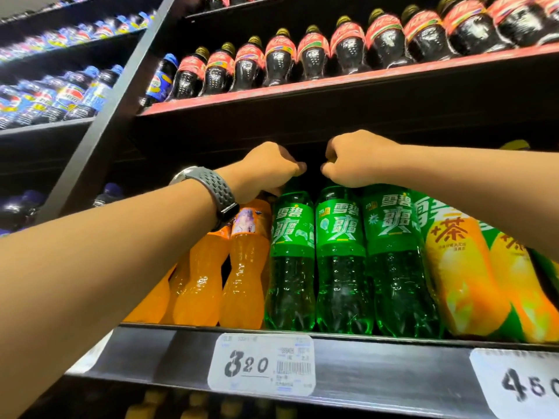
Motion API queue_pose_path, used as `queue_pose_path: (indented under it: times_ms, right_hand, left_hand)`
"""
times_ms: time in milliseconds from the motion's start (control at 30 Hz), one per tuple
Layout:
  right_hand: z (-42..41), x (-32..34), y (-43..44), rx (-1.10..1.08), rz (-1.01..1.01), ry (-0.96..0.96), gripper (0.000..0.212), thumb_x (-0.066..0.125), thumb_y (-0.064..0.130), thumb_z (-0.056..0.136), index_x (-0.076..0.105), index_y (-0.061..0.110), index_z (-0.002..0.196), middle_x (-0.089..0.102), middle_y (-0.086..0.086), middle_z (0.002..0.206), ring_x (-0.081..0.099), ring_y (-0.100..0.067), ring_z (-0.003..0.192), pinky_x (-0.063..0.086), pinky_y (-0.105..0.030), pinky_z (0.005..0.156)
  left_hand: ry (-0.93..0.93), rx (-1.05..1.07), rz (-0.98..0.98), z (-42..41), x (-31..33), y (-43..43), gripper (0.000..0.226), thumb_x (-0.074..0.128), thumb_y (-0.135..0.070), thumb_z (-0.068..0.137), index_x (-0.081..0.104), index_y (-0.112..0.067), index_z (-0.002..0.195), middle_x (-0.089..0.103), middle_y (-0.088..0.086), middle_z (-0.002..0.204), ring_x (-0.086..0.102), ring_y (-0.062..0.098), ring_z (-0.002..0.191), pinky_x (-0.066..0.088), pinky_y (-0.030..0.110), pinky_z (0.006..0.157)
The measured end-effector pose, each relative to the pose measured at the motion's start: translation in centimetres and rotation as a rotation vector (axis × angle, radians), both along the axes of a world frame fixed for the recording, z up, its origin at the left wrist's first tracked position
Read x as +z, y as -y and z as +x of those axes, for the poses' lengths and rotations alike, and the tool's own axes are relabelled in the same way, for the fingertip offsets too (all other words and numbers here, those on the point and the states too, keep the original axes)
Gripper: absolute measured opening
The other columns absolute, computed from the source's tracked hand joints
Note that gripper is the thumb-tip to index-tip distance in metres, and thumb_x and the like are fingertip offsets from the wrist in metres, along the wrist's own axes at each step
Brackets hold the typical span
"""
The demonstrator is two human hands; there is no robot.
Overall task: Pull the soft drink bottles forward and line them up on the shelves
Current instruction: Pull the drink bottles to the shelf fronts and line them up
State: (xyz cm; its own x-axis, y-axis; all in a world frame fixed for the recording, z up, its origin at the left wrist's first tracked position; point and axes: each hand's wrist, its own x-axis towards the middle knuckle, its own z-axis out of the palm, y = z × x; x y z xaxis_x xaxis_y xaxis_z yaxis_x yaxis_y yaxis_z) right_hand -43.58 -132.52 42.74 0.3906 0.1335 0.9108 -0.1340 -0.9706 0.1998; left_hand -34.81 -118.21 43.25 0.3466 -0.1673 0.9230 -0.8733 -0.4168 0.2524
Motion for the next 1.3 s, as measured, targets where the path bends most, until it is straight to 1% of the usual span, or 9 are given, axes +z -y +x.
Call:
queue_pose_path:
  times_ms: [167, 300, 400, 567, 733, 867, 1033, 1200, 1300]
  right_hand:
    - [0.2, 0.7, -1.0, 0.098, -0.054, 0.077, 0.040, 0.051, 0.042, 0.084, 0.058, 0.019, 0.116, 0.060, -0.010, 0.116, 0.058, -0.031, 0.101, 0.052, -0.041, 0.084]
    - [1.3, 0.4, -2.4, 0.126, -0.110, 0.065, 0.036, 0.050, 0.041, 0.083, 0.059, 0.022, 0.111, 0.060, -0.010, 0.116, 0.057, -0.033, 0.104, 0.051, -0.043, 0.086]
    - [2.1, 0.4, -3.6, 0.143, -0.147, 0.071, 0.035, 0.050, 0.043, 0.082, 0.060, 0.023, 0.109, 0.061, -0.009, 0.115, 0.057, -0.033, 0.106, 0.050, -0.041, 0.088]
    - [3.7, 0.9, -6.6, 0.118, -0.194, 0.058, 0.046, 0.050, 0.048, 0.088, 0.060, 0.013, 0.115, 0.062, -0.013, 0.117, 0.056, -0.033, 0.109, 0.048, -0.035, 0.086]
    - [6.3, 0.7, -9.1, 0.001, -0.151, 0.014, 0.069, 0.031, 0.064, 0.092, 0.054, 0.010, 0.128, 0.056, -0.016, 0.129, 0.051, -0.034, 0.119, 0.042, -0.038, 0.094]
    - [7.6, 1.0, -10.5, -0.061, -0.087, 0.017, 0.074, 0.021, 0.066, 0.092, 0.053, 0.012, 0.131, 0.053, -0.015, 0.134, 0.046, -0.033, 0.125, 0.035, -0.045, 0.105]
    - [9.0, 1.4, -11.5, -0.152, -0.102, 0.009, 0.058, 0.038, 0.055, 0.093, 0.059, 0.007, 0.117, 0.062, -0.016, 0.117, 0.058, -0.033, 0.105, 0.045, -0.034, 0.081]
    - [7.8, 2.5, -11.9, -0.173, -0.050, -0.040, 0.046, 0.055, 0.056, 0.086, 0.063, 0.011, 0.081, 0.064, -0.007, 0.076, 0.058, -0.025, 0.071, 0.037, -0.025, 0.052]
    - [7.1, 2.9, -11.7, -0.018, 0.078, -0.098, 0.040, 0.061, 0.046, 0.086, 0.067, 0.006, 0.081, 0.069, -0.011, 0.078, 0.063, -0.026, 0.077, 0.042, -0.028, 0.059]
  left_hand:
    - [-0.026, -0.020, -0.060, 0.5, -0.4, -0.2, 0.030, 0.055, -0.031, 0.094, 0.065, -0.005, 0.107, 0.067, 0.017, 0.095, 0.069, 0.032, 0.083, 0.060, 0.041, 0.075]
    - [-0.007, -0.120, -0.158, 1.1, -0.7, -1.9, 0.020, 0.044, -0.015, 0.097, 0.063, -0.006, 0.099, 0.067, 0.016, 0.089, 0.065, 0.022, 0.064, 0.056, 0.024, 0.053]
    - [0.155, 0.115, -0.167, 1.9, -0.5, -4.2, 0.021, 0.046, -0.015, 0.087, 0.067, -0.018, 0.087, 0.071, 0.006, 0.084, 0.063, 0.017, 0.065, 0.047, 0.022, 0.053]
    - [0.257, 0.417, -0.177, 3.8, 0.0, -8.1, 0.019, 0.059, -0.026, 0.077, 0.068, -0.020, 0.093, 0.066, -0.001, 0.089, 0.061, 0.019, 0.084, 0.043, 0.024, 0.063]
    - [0.256, 0.607, 0.141, 6.1, 0.3, -8.8, 0.033, 0.058, -0.032, 0.088, 0.062, -0.008, 0.109, 0.064, 0.012, 0.103, 0.060, 0.032, 0.096, 0.038, 0.025, 0.065]
    - [0.197, 0.605, 0.371, 6.2, 1.0, -8.8, 0.037, 0.046, -0.031, 0.097, 0.060, -0.004, 0.118, 0.063, 0.014, 0.113, 0.058, 0.031, 0.106, 0.039, 0.028, 0.072]
    - [0.177, 0.658, 0.401, 4.3, 0.9, -8.5, 0.026, 0.057, -0.026, 0.092, 0.065, -0.003, 0.101, 0.068, 0.014, 0.103, 0.065, 0.030, 0.089, 0.036, 0.023, 0.043]
    - [0.088, 0.501, 0.345, 2.9, 1.6, -9.3, 0.024, 0.057, -0.013, 0.092, 0.065, 0.003, 0.107, 0.069, 0.013, 0.097, 0.069, 0.032, 0.092, 0.058, 0.036, 0.071]
    - [0.116, 0.505, 0.313, 2.3, 1.4, -9.4, 0.017, 0.059, -0.011, 0.090, 0.065, 0.002, 0.099, 0.070, 0.016, 0.091, 0.071, 0.033, 0.085, 0.059, 0.040, 0.068]
